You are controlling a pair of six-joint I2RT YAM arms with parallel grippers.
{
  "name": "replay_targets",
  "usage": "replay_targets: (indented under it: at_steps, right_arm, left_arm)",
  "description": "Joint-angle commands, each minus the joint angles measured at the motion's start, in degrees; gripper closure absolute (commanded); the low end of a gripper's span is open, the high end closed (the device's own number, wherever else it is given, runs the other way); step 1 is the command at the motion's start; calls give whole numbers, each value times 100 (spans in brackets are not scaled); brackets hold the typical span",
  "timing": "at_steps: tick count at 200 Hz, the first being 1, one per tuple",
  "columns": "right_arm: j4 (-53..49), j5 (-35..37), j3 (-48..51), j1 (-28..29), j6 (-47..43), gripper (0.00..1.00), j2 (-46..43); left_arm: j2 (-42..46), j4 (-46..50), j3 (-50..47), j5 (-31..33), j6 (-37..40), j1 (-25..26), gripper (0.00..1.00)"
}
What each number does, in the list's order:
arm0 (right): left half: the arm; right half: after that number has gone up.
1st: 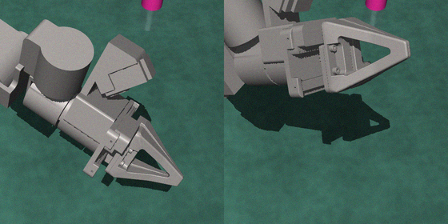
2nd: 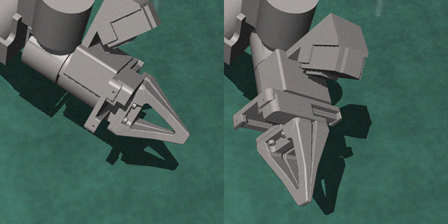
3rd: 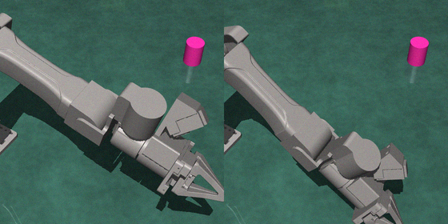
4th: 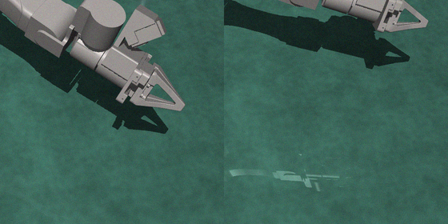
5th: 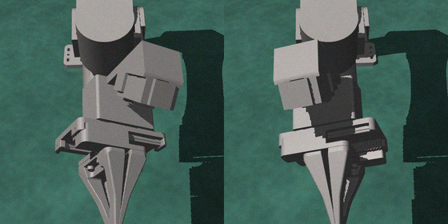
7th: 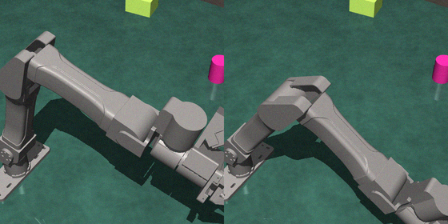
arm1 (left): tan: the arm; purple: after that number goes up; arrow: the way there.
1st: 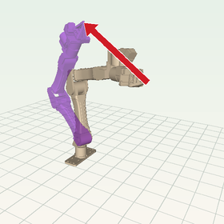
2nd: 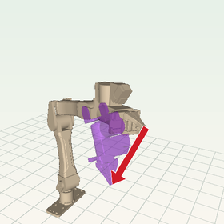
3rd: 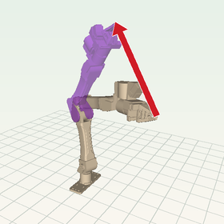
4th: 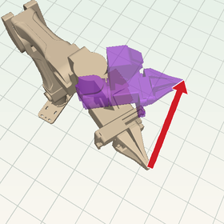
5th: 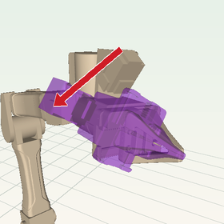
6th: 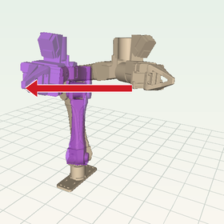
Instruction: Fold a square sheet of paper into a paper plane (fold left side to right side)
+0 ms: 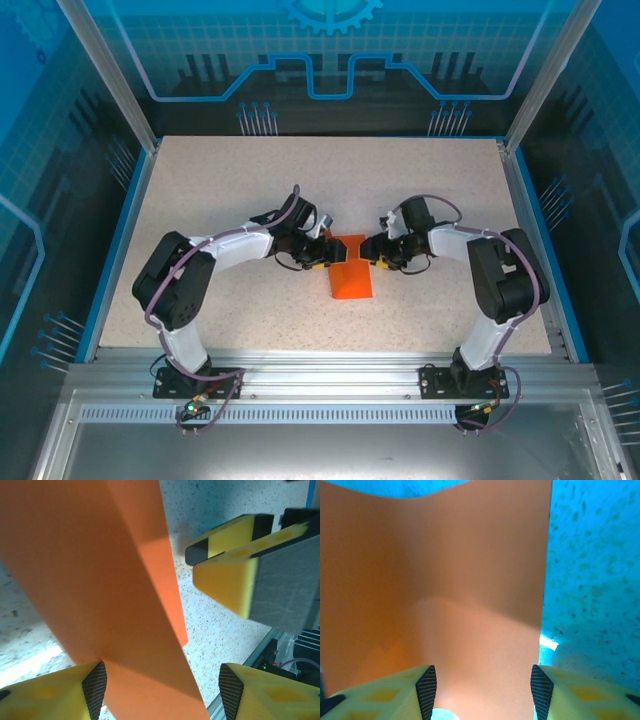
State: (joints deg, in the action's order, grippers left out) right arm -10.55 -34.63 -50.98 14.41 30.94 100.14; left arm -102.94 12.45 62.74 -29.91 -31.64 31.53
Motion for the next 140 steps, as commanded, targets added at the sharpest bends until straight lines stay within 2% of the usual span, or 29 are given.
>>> replay_targets:
  at_steps: [1,54,140]
  right_arm:
    - [290,-450,193,-272,161,41,-374]
    - [605,-1135,-179,-341,482,39,-357]
    - [678,-1228,-722,163,771,41,408]
  left_arm:
    - [-126,-254,190,-230,-145,72,34]
    - [-258,-299,252,-258,-158,133,41]
    - [-324,-256,278,-252,-137,161,60]
